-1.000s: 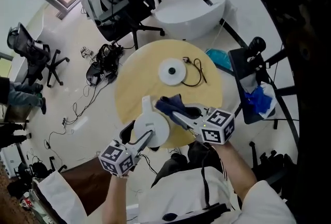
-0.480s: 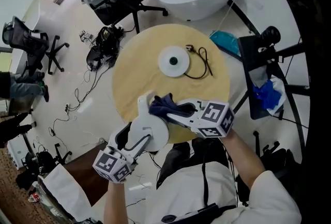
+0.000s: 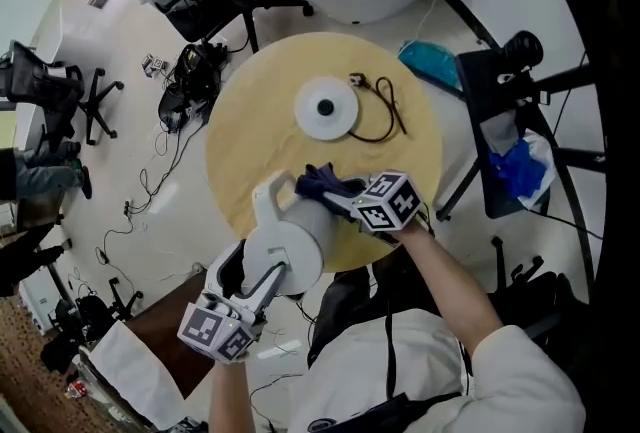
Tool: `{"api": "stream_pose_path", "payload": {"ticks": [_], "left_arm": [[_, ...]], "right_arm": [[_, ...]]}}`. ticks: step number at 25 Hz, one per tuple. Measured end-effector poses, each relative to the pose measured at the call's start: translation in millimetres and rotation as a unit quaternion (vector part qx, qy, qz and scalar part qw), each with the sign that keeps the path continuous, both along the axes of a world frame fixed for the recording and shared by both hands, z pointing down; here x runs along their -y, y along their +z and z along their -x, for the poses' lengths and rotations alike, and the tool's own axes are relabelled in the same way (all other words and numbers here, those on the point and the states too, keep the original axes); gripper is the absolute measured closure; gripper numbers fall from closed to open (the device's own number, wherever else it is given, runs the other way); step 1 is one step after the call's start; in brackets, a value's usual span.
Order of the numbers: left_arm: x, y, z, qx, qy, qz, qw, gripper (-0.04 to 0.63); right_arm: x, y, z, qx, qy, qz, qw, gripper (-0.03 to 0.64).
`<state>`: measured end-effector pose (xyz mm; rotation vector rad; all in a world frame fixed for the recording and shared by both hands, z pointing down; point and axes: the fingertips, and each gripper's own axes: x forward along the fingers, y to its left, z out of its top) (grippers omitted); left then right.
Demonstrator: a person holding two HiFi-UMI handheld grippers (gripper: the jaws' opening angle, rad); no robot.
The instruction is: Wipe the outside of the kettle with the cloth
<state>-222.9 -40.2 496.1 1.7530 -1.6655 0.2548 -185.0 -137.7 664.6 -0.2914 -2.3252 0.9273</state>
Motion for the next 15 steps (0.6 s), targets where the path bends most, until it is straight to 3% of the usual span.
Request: {"api": "stream_pose_path", "payload": {"ticks": [6,10,15], "left_arm": [[1.6,1.5,-0.4,-0.002,-0.019,0.003,0.9998,0.264],[2.8,2.3,-0.4,-0.003,-0.053,0.006,0.9986,0.264],[3.7,2.7,-2.0,0.0,-0.09,0.014,0.9958,0.267]], "right_arm": [[6.4,44.0,-1.1,-0.07,0.037,-0.013,0.997,0.551],[10.1,19.0,-3.9,-0.04,0.062,0.01,0.997,0.551],[9.0,-57.0,-8.9,0.04,0.086,0.038,0.995,0.551]]}}
